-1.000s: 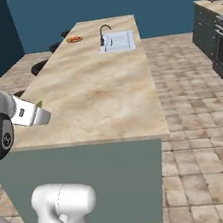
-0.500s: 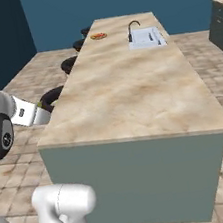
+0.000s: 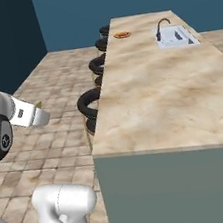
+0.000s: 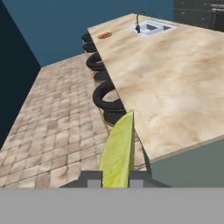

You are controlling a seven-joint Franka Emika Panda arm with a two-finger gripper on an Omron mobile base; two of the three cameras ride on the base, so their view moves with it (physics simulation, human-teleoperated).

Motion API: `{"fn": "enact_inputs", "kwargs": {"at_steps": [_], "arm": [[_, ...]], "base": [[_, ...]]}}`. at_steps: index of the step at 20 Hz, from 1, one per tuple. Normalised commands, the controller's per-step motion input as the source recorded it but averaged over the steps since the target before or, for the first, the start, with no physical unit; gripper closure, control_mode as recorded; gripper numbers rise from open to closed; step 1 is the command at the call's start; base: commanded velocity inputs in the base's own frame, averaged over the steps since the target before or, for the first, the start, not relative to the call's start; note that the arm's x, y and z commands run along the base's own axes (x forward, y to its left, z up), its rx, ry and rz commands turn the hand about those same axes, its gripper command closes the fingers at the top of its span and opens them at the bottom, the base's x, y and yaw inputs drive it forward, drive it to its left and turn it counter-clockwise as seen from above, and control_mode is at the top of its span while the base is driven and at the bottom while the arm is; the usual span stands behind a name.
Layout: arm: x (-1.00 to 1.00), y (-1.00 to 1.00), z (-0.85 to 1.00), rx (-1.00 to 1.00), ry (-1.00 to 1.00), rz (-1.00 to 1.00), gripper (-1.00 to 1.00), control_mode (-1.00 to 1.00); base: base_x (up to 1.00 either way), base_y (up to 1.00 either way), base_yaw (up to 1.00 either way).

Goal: Take the lemon wedge from the fridge and place it on the plate with fish on the dining counter.

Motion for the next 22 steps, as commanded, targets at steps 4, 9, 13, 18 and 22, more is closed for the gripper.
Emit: {"fn": "enact_inputs", "kwargs": {"at_steps": [4,9,13,18,22], "arm": [[0.0,0.0,0.0,0.0,0.0,0.0,1.0,1.0],[0.0,0.0,0.0,0.0,0.0,0.0,1.0,1.0],[0.0,0.0,0.0,0.0,0.0,0.0,1.0,1.0],[0.0,0.0,0.0,0.0,0.0,0.0,1.0,1.0],[0.0,0.0,0.0,0.0,0.0,0.0,1.0,1.0]], "base": [[1.0,1.0,-0.05],[1.0,1.0,-0.09],[1.0,1.0,-0.2],[0.59,1.0,-0.08],[0.29,1.0,-0.02]]}}
